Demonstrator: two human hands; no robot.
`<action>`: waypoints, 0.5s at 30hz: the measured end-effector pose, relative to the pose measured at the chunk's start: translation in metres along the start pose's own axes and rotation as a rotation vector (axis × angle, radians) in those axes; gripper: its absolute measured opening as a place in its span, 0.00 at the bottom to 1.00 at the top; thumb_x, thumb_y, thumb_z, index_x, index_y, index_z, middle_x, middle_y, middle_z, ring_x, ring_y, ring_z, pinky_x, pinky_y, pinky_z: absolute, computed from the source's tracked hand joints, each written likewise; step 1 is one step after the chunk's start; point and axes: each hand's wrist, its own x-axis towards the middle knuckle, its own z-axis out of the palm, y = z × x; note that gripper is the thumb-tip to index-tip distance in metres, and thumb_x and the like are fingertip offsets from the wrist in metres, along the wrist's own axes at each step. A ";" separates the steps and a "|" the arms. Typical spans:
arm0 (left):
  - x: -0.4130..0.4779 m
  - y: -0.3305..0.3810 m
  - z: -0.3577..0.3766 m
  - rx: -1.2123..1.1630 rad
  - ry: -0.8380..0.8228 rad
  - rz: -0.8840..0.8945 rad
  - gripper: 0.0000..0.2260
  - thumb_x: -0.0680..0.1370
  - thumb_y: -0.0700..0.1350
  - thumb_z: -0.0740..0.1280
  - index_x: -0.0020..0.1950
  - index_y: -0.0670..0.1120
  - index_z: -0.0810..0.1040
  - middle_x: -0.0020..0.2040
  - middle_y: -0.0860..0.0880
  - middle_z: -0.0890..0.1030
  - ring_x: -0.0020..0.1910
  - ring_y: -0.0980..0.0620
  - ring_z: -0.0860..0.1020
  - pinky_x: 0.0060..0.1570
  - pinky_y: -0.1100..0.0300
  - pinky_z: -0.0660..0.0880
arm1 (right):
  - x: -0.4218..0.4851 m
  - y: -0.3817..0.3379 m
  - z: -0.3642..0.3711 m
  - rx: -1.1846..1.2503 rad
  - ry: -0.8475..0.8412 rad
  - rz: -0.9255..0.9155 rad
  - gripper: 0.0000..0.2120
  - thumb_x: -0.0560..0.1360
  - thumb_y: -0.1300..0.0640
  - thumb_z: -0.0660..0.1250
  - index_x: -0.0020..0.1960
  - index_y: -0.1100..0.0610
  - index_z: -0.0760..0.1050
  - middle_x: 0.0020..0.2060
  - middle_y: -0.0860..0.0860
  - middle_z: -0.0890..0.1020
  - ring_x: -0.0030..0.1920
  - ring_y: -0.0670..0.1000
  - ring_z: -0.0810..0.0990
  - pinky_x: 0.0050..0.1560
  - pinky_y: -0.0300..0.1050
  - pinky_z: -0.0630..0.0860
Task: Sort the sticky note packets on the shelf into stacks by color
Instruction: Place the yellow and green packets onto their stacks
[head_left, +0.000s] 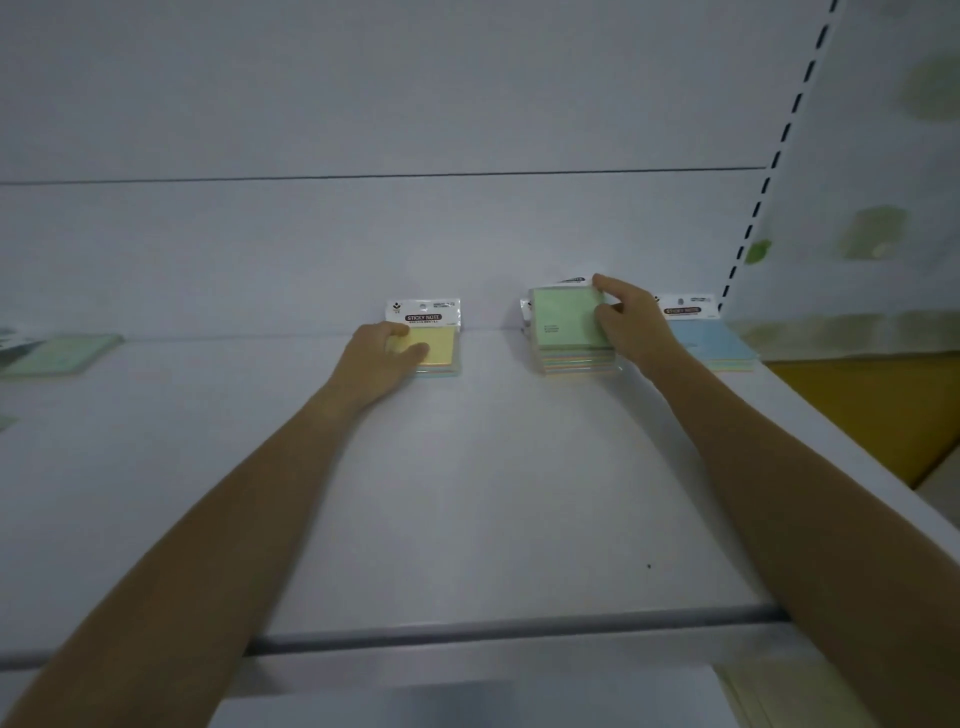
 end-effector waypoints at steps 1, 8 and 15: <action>-0.001 0.000 0.000 0.012 0.007 0.009 0.20 0.75 0.47 0.66 0.65 0.39 0.72 0.67 0.41 0.73 0.66 0.46 0.71 0.60 0.61 0.65 | 0.001 0.001 0.000 -0.003 -0.008 0.006 0.22 0.75 0.66 0.55 0.69 0.59 0.67 0.58 0.59 0.77 0.46 0.50 0.72 0.49 0.35 0.65; -0.005 0.003 0.003 0.074 0.045 0.024 0.20 0.75 0.48 0.66 0.64 0.39 0.72 0.67 0.40 0.72 0.67 0.46 0.69 0.63 0.58 0.64 | 0.003 0.010 0.003 -0.147 -0.079 0.039 0.20 0.75 0.59 0.57 0.67 0.54 0.70 0.61 0.55 0.76 0.53 0.55 0.75 0.61 0.44 0.70; -0.009 0.002 -0.006 0.114 0.024 0.054 0.21 0.78 0.51 0.62 0.67 0.42 0.70 0.69 0.41 0.70 0.68 0.45 0.68 0.68 0.55 0.62 | -0.008 -0.014 -0.010 -0.084 0.143 -0.183 0.16 0.74 0.61 0.61 0.62 0.57 0.74 0.64 0.56 0.75 0.62 0.57 0.73 0.67 0.52 0.67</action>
